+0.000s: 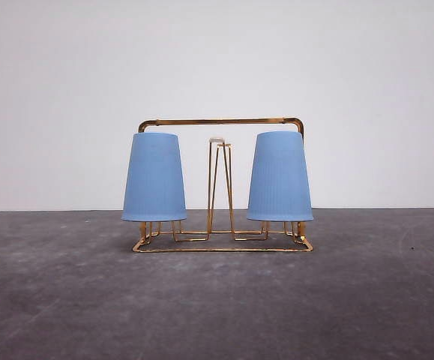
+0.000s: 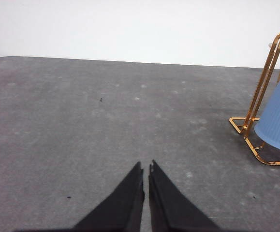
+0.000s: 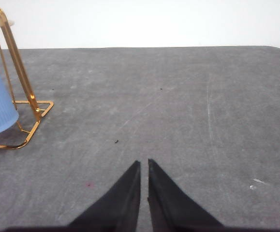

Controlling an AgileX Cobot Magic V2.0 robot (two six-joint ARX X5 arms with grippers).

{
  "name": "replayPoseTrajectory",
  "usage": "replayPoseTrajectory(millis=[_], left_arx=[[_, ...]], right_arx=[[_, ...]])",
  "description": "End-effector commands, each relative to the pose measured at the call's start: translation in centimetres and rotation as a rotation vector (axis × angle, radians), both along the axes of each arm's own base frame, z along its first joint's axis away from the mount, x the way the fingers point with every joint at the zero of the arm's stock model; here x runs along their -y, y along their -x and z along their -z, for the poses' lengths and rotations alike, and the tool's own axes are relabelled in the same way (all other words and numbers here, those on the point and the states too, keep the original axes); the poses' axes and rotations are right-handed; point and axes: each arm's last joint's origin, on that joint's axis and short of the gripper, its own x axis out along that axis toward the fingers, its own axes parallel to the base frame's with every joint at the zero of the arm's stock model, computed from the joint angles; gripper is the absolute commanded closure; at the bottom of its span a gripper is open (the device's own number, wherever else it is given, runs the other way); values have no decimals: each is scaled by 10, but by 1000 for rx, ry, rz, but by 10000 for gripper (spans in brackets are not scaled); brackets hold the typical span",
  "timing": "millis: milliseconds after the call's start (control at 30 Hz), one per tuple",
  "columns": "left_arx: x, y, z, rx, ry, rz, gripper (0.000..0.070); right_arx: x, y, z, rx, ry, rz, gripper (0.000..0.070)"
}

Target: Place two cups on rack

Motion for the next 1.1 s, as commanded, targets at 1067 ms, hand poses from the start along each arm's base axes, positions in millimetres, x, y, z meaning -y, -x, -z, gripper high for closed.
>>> replayPoseTrajectory(millis=[1067], left_arx=[[0, -1, 4, -1, -7, -1, 700]], right_arx=[[0, 0, 0, 7, -2, 0, 675]])
